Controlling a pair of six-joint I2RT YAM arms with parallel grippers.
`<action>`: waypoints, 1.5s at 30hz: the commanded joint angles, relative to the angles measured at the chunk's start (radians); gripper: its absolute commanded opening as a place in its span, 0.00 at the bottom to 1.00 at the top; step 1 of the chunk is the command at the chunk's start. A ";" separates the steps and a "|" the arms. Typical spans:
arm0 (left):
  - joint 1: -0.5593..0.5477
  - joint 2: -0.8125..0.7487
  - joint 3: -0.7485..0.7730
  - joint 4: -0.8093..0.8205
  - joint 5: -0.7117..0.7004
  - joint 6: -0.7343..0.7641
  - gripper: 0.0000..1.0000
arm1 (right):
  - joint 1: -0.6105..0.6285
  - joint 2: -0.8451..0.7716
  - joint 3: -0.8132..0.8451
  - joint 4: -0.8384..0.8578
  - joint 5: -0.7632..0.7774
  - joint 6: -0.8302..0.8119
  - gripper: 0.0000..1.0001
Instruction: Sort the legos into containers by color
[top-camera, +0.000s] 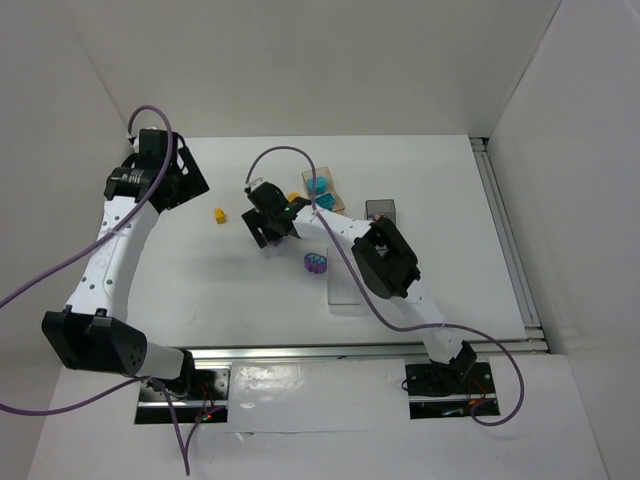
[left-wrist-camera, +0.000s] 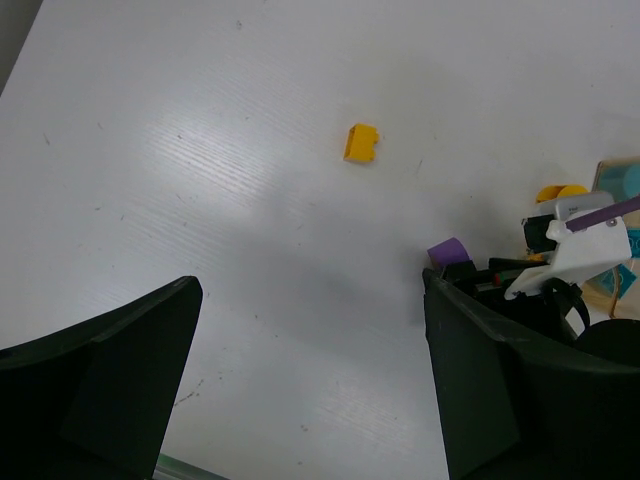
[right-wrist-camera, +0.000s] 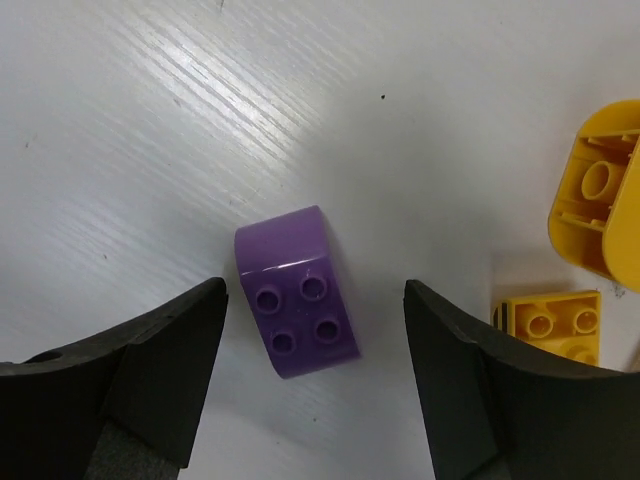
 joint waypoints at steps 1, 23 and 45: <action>0.006 -0.029 0.002 -0.001 -0.016 -0.022 1.00 | -0.014 0.013 0.057 0.038 -0.015 -0.014 0.77; -0.006 0.040 -0.027 0.060 0.187 0.078 1.00 | -0.338 -0.742 -0.679 0.084 0.189 0.320 0.35; -0.035 0.074 -0.048 0.082 0.202 0.087 1.00 | -0.241 -0.800 -0.666 0.061 0.174 0.201 0.66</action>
